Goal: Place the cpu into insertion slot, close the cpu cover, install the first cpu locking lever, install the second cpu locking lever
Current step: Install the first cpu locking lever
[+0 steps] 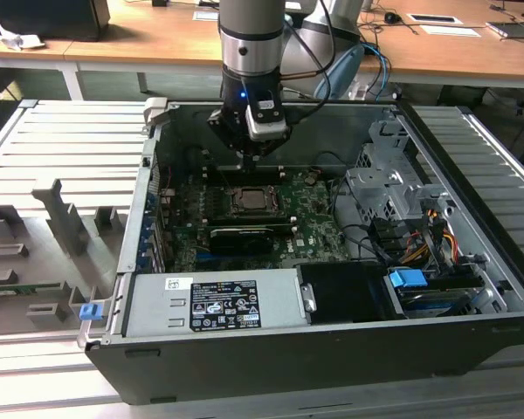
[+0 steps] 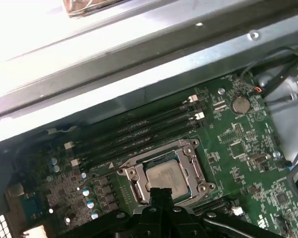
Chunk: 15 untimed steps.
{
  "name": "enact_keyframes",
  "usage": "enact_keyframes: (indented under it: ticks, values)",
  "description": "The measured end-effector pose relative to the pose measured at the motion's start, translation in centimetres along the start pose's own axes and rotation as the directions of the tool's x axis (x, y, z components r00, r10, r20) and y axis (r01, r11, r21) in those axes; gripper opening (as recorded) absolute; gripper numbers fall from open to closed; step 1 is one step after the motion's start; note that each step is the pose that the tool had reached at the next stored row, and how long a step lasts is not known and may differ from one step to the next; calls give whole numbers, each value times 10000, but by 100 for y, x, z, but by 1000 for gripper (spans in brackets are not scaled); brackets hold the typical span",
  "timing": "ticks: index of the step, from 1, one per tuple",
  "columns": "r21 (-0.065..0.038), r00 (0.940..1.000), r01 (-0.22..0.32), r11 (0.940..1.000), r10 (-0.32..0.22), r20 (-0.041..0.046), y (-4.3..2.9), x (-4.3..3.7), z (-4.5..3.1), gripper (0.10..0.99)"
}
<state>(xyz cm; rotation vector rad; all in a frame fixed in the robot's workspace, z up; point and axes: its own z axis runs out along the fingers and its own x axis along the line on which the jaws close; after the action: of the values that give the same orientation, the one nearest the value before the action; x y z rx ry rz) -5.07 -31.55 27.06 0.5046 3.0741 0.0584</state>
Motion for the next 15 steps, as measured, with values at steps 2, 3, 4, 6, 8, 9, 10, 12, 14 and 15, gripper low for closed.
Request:
enact_keyframes:
  ticks: [2,3,4,6,8,9,10,12,14,15]
  values:
    - [-8,9991,418,9991,-418,-18,0,0,2,106]
    - [-12,9982,603,9982,-603,-25,0,0,3,106]
    - [-21,9952,973,9953,-973,-40,0,0,4,106]
    - [-40,9856,1690,9856,-1690,-67,1,-1,5,106]
    - [-50,9773,2117,9773,-2117,-83,0,-1,5,106]
    - [-58,9707,2403,9707,-2403,-94,0,-1,5,106]
    - [-65,9646,2634,9647,-2635,-103,0,-1,6,106]
    - [-80,9515,3073,9516,-3074,-117,0,-1,9,106]
    - [-94,9375,3476,9376,-3477,-131,0,-1,14,106]
    - [-97,9336,3580,9337,-3581,-135,-5,12,18,106]
